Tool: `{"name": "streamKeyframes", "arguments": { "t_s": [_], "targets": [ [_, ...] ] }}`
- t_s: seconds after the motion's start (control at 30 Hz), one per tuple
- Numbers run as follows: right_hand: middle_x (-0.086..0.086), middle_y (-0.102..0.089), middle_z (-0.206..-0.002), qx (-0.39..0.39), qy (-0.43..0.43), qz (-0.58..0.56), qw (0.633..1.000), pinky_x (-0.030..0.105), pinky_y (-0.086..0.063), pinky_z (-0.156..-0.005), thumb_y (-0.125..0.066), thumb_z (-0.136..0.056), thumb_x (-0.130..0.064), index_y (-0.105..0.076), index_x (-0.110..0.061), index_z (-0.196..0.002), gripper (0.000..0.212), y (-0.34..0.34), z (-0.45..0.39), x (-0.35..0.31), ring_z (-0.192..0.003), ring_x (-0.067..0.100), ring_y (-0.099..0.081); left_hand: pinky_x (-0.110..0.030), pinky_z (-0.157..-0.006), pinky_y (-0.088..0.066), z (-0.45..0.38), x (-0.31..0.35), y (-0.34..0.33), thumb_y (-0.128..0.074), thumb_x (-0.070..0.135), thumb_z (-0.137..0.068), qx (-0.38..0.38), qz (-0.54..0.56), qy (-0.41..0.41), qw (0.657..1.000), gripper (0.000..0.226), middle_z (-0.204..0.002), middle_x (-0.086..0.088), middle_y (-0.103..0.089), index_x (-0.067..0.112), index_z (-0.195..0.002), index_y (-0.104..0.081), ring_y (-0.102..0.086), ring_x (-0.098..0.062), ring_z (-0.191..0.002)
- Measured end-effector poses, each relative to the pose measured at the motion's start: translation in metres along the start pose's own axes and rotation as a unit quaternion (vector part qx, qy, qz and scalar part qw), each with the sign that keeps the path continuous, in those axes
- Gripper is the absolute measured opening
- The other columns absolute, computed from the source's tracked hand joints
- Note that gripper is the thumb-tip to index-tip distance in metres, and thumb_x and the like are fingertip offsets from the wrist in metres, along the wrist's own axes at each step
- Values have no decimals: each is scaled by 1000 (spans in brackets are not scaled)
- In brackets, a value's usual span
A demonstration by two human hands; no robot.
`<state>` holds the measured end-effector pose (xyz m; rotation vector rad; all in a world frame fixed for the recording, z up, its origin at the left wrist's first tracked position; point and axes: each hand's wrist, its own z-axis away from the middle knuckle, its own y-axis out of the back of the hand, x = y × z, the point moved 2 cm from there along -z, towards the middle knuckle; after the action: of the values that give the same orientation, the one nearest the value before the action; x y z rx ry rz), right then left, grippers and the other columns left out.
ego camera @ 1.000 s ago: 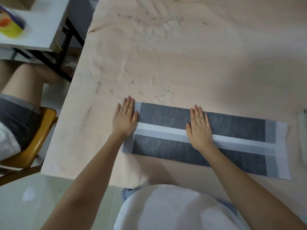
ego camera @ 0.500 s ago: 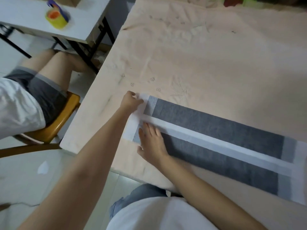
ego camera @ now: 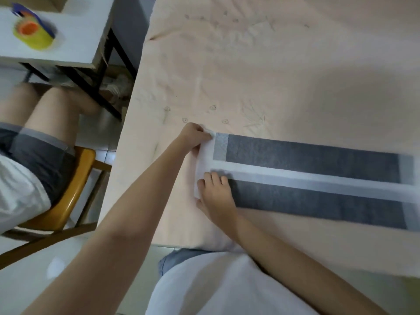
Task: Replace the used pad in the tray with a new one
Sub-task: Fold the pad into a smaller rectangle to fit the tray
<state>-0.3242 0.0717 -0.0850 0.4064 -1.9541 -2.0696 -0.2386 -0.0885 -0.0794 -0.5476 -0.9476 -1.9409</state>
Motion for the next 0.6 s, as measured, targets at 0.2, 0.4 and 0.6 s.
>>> {"name": "streamKeyframes", "arguments": {
  "t_s": [0.2, 0.4, 0.6],
  "targets": [
    [4, -58, -77, -41, -59, 27, 997, 33, -46, -63, -69, -60, -24, -56, -16, -65, 16, 8, -5, -15, -72, 23, -56, -20, -31, -41, -5, 2, 8, -67, 11, -85, -57, -10, -11, 998, 23, -49, -6, -52, 9, -69, -51, -47, -13, -27],
    [2, -57, -68, -75, -128, -52, 988, 27, -43, -51, -81, -46, -22, -58, -16, -55, 26, 23, -7, -9, -61, 20, -55, -18, -32, -39, -7, 10, 12, -67, 12, -86, -87, 6, -27, 996, 18, -57, -6, -48, 8, -75, -54, -45, -9, -28],
    [3, -59, -76, -73, -230, -241, 940, 30, -40, -56, -54, -84, -23, -49, -12, -73, 17, 45, 8, 16, -71, 23, -56, -15, -37, -44, 5, 35, 10, -61, 4, -86, -105, 19, -34, 994, 23, -72, -6, -55, 11, -68, -51, -51, -15, -55]
  ]
}}
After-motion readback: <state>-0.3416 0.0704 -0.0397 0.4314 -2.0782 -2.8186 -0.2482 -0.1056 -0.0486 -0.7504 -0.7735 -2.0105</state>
